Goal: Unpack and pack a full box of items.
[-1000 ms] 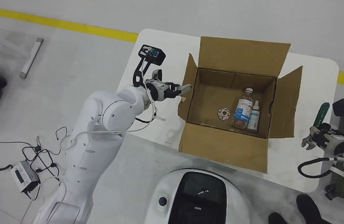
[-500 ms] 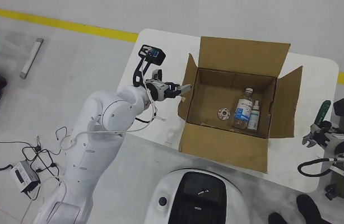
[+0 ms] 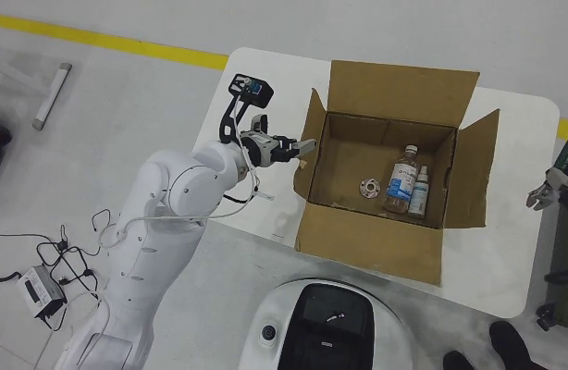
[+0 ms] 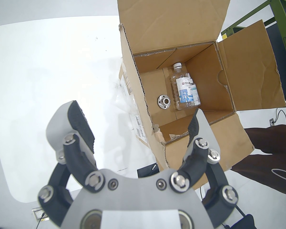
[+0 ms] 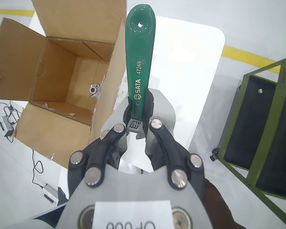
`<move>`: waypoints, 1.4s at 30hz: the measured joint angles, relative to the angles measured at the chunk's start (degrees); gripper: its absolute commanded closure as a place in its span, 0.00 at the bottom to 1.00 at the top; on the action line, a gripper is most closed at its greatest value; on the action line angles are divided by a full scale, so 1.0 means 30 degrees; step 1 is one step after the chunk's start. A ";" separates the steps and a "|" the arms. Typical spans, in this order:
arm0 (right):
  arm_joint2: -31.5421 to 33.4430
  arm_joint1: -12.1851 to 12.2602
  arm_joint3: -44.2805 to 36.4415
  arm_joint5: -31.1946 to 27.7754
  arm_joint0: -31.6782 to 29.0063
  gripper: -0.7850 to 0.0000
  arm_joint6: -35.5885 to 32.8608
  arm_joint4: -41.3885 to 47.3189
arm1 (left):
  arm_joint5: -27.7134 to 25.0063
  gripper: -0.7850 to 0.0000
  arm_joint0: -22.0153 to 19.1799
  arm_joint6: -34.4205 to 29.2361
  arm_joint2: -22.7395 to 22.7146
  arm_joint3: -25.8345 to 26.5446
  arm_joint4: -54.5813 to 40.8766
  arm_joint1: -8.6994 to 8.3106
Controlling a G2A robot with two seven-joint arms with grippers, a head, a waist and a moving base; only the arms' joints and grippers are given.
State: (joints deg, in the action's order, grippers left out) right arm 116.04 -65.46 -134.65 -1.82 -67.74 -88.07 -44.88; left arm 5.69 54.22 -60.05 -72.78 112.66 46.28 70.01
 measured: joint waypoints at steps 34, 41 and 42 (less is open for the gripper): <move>-1.4667 0.0928 0.3220 0.8855 0.1162 1.00 0.4660 -0.1939 | 0.0000 0.00 0.0000 0.0000 0.0000 0.0000 0.0000 0.0000; -1.7476 0.0317 0.6603 1.0408 0.4181 1.00 0.5861 -0.2925 | 0.0000 0.00 0.0000 0.0000 0.0000 0.0000 0.0000 0.0000; -1.7863 0.0223 0.7055 1.0555 0.4547 1.00 0.5992 -0.3039 | 0.0000 0.00 0.0000 0.0000 0.0000 0.0000 0.0000 0.0000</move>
State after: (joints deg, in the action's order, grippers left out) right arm 62.45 -64.79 -113.48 29.85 -54.10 -70.09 -54.00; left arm 5.69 54.22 -60.05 -72.78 112.66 46.28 70.01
